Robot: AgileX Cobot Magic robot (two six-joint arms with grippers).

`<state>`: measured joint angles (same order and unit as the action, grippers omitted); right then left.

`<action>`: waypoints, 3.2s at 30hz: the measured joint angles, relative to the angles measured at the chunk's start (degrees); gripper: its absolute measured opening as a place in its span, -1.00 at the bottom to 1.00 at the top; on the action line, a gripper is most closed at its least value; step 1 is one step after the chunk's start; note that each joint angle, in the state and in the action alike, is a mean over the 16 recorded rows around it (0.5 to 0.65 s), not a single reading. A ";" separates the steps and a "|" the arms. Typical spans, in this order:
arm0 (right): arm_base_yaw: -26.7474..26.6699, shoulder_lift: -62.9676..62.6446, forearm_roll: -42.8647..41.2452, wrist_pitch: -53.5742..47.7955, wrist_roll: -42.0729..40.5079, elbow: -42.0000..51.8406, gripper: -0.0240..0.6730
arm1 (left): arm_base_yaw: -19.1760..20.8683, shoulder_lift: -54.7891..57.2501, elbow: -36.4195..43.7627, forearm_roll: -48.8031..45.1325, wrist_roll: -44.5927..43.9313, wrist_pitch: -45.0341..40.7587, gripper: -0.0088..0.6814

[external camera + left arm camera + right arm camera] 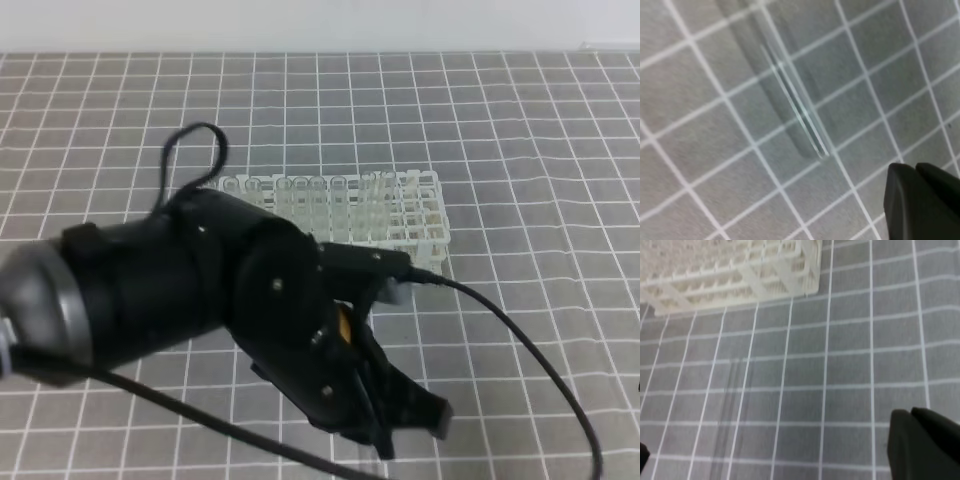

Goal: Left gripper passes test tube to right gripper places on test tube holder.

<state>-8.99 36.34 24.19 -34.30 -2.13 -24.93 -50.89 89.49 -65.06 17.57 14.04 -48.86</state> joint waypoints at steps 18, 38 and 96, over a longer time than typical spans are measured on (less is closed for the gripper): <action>0.00 0.00 0.07 -3.34 -0.01 0.00 -0.97 | -7.09 5.29 -2.00 -0.26 2.23 0.27 -0.88; 0.00 0.00 0.44 -1.75 -0.01 0.00 -0.97 | -6.59 9.39 -2.60 -5.60 8.53 3.22 0.16; 0.00 0.00 5.13 -0.73 -4.81 0.00 -0.97 | -6.65 17.15 -2.72 -15.84 2.23 -2.15 -0.78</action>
<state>-8.99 36.34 29.33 -35.03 -6.94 -24.93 -57.55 106.63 -67.78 1.73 16.27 -51.01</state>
